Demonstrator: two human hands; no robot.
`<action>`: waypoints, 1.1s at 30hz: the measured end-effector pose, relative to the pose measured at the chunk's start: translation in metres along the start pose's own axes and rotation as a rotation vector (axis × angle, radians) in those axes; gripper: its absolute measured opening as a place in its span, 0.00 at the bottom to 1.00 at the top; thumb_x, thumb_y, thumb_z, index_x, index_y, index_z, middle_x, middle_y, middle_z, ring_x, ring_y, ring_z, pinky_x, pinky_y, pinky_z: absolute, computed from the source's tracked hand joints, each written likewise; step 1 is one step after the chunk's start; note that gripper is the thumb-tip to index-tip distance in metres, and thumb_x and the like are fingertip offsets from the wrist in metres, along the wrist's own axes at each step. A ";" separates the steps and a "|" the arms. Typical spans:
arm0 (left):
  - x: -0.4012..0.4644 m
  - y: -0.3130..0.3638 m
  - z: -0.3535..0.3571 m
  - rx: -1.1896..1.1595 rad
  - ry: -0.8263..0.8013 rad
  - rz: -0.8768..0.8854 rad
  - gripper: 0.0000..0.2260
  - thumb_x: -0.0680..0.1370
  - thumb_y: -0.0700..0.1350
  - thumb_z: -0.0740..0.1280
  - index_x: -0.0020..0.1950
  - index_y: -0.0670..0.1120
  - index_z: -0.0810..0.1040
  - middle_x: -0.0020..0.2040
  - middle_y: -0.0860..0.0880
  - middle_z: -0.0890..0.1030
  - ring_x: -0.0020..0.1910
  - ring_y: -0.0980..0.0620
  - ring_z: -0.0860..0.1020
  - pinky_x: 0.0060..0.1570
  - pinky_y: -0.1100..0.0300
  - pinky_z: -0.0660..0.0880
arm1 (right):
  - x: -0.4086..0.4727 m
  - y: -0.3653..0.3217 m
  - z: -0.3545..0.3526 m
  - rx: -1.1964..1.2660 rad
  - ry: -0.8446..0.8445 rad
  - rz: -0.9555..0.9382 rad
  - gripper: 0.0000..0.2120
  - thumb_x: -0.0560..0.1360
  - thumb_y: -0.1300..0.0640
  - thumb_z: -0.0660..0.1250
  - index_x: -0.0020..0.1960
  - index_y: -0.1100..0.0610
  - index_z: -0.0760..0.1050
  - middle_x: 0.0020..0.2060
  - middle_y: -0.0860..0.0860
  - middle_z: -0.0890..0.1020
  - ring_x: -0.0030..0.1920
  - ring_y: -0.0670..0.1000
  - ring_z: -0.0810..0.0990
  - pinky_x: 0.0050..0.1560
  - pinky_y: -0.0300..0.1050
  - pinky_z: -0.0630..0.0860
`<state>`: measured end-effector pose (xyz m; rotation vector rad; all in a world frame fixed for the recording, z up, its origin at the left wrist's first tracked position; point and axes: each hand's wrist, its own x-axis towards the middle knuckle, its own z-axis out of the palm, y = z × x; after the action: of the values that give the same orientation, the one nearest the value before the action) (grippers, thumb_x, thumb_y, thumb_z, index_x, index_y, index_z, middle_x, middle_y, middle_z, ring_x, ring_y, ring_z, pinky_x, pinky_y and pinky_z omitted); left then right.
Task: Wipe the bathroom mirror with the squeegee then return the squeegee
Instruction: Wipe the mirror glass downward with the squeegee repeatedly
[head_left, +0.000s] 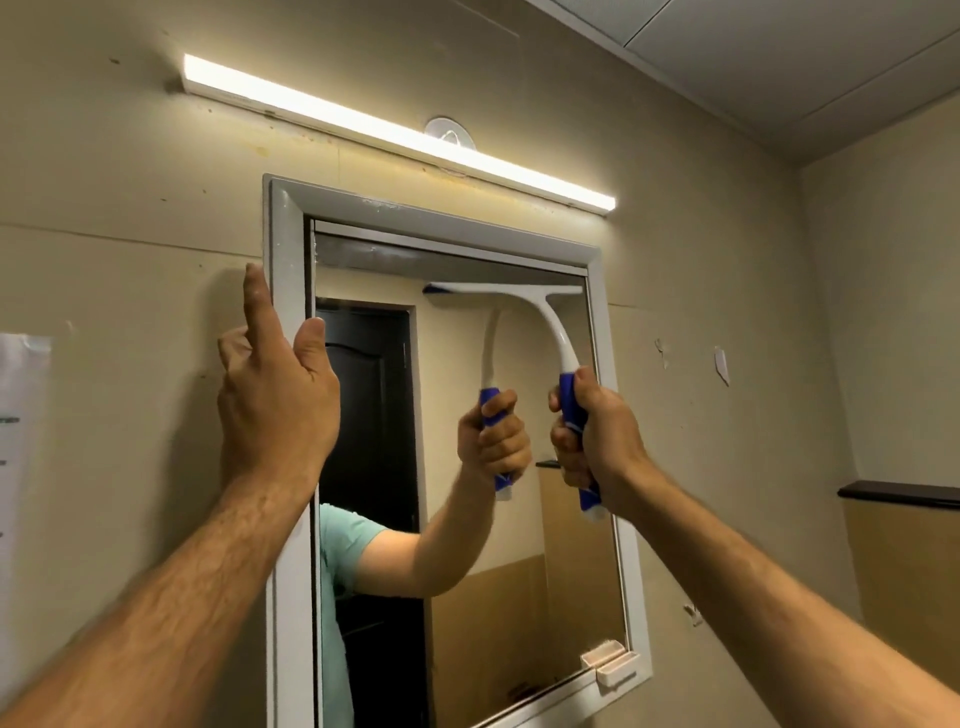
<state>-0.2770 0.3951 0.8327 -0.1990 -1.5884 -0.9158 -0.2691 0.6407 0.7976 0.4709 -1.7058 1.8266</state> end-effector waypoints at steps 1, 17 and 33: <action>0.000 0.000 -0.001 -0.001 0.002 -0.002 0.27 0.83 0.54 0.55 0.80 0.54 0.47 0.65 0.37 0.69 0.47 0.43 0.72 0.44 0.56 0.64 | -0.005 0.010 -0.003 0.006 -0.002 0.003 0.22 0.82 0.42 0.49 0.43 0.57 0.70 0.25 0.50 0.68 0.22 0.47 0.63 0.21 0.38 0.64; 0.001 -0.007 0.001 -0.026 0.001 0.011 0.28 0.83 0.56 0.54 0.80 0.54 0.45 0.65 0.37 0.69 0.44 0.51 0.67 0.42 0.57 0.66 | -0.010 0.006 -0.008 0.000 0.062 0.064 0.24 0.81 0.39 0.49 0.40 0.56 0.70 0.28 0.50 0.69 0.23 0.47 0.63 0.22 0.38 0.63; -0.019 -0.002 -0.003 0.126 0.012 -0.001 0.27 0.82 0.59 0.52 0.78 0.60 0.44 0.59 0.33 0.72 0.49 0.31 0.75 0.48 0.38 0.74 | -0.038 0.028 -0.037 -0.025 0.044 0.023 0.20 0.82 0.43 0.52 0.54 0.57 0.74 0.31 0.55 0.73 0.24 0.49 0.66 0.25 0.39 0.67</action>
<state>-0.2714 0.3989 0.8151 -0.1042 -1.6293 -0.8127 -0.2524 0.6701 0.7482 0.3994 -1.7093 1.8158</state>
